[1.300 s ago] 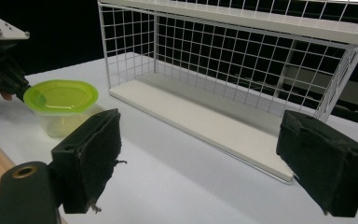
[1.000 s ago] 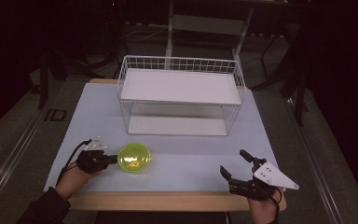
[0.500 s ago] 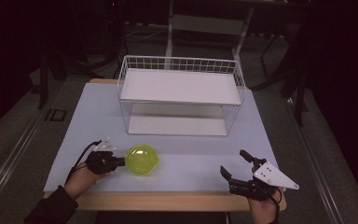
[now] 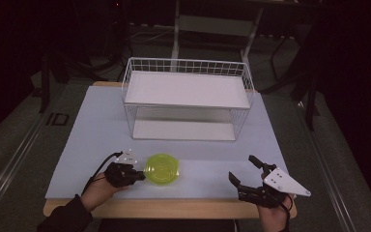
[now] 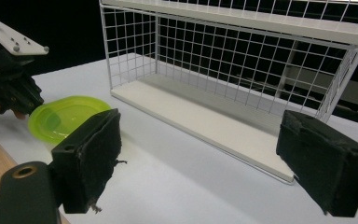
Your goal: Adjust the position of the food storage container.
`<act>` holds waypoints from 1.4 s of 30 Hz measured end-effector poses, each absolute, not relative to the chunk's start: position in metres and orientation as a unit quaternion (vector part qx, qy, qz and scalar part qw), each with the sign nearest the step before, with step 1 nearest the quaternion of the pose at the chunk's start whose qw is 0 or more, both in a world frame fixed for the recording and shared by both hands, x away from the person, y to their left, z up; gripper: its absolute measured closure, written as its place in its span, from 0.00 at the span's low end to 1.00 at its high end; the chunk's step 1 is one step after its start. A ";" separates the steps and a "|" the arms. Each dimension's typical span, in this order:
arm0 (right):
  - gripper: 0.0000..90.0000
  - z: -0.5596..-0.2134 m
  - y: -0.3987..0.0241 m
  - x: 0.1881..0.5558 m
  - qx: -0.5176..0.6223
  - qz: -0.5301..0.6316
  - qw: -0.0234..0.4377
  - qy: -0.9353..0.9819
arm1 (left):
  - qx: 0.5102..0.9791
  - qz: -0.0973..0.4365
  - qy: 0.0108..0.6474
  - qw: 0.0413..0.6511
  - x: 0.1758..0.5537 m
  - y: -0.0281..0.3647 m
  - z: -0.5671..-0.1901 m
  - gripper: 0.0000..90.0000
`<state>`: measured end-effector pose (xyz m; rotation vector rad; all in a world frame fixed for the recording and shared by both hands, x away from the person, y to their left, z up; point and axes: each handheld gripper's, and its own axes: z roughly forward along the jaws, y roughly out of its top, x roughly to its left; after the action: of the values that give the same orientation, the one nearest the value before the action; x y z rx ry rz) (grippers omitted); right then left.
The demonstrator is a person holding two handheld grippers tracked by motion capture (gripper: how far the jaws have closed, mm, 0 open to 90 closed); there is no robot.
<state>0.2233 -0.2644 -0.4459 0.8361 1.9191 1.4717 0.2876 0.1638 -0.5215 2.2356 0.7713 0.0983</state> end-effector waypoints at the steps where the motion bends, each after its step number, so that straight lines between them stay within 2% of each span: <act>1: 0.15 -0.446 -0.264 0.223 0.312 0.551 0.288 0.718 | 0.875 0.038 0.302 0.378 0.288 0.164 -0.521 1.00; 5: 0.15 -0.446 -0.265 0.223 0.312 0.551 0.288 0.718 | 0.874 0.040 0.299 0.380 0.286 0.153 -0.520 1.00; 14: 0.15 -0.446 -0.264 0.223 0.311 0.551 0.287 0.719 | 0.849 0.051 0.354 0.388 0.293 0.164 -0.517 1.00; 42: 0.15 -0.446 -0.265 0.223 0.312 0.552 0.284 0.720 | 0.857 0.000 0.331 0.394 0.301 0.115 -0.527 1.00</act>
<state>0.2227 -0.2651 -0.4459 0.8343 1.9255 1.4763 0.3013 0.1155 -0.5273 2.1749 0.8405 -0.0008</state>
